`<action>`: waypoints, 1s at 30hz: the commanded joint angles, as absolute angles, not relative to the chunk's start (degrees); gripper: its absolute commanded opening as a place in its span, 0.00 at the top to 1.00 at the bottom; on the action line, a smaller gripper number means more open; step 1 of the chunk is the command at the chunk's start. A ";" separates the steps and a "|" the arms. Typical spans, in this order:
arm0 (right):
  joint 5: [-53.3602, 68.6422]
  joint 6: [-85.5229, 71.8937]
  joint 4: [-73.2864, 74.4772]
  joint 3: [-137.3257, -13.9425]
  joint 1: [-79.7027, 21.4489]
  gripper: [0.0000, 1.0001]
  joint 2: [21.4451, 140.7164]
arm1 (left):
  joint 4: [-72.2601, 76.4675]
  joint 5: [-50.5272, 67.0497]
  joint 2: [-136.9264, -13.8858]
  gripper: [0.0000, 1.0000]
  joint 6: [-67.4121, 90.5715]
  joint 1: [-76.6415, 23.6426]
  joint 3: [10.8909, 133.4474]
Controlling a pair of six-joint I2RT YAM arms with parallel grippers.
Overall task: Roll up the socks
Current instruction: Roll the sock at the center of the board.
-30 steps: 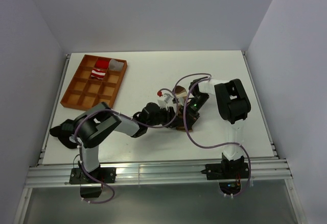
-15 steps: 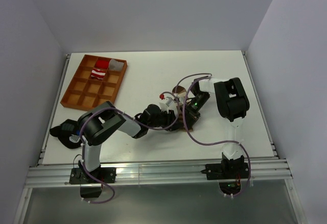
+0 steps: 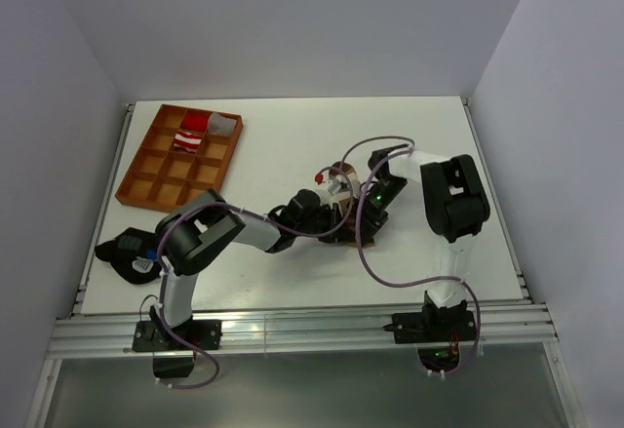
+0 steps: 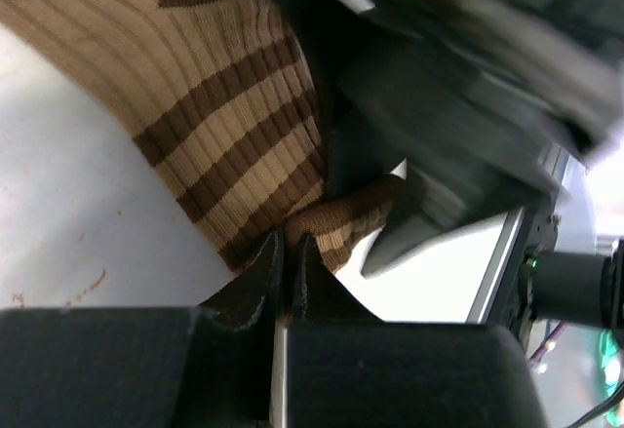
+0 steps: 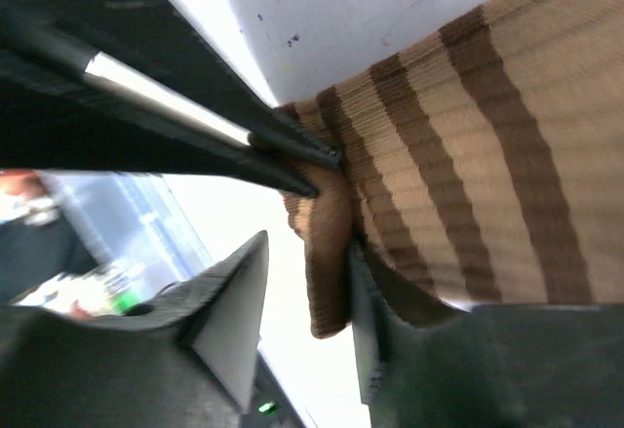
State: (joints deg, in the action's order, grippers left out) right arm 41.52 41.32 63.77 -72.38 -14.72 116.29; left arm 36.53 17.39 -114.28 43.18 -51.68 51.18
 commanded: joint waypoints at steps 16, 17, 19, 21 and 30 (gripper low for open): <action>31.11 40.41 41.40 -57.24 -9.49 0.47 86.23 | -2.98 24.07 -117.42 1.00 48.25 -47.73 62.31; 30.85 40.95 40.61 -56.26 -9.49 0.47 85.26 | -4.12 25.04 -117.68 1.00 48.16 -47.03 62.92; 31.20 43.49 39.20 -53.62 -9.49 0.46 82.54 | -8.34 26.72 -118.65 1.00 47.20 -46.58 65.29; 31.99 45.08 38.42 -51.26 -9.75 0.46 80.25 | -11.93 29.08 -120.05 1.00 46.67 -46.14 67.66; 29.10 50.01 32.53 -41.15 -18.08 0.46 70.23 | -18.72 34.80 -125.68 1.00 45.79 -44.74 74.52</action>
State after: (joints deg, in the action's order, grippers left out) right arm 30.72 47.29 37.01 -44.45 -13.74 73.84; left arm -7.55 35.18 -121.30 49.15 -44.40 74.52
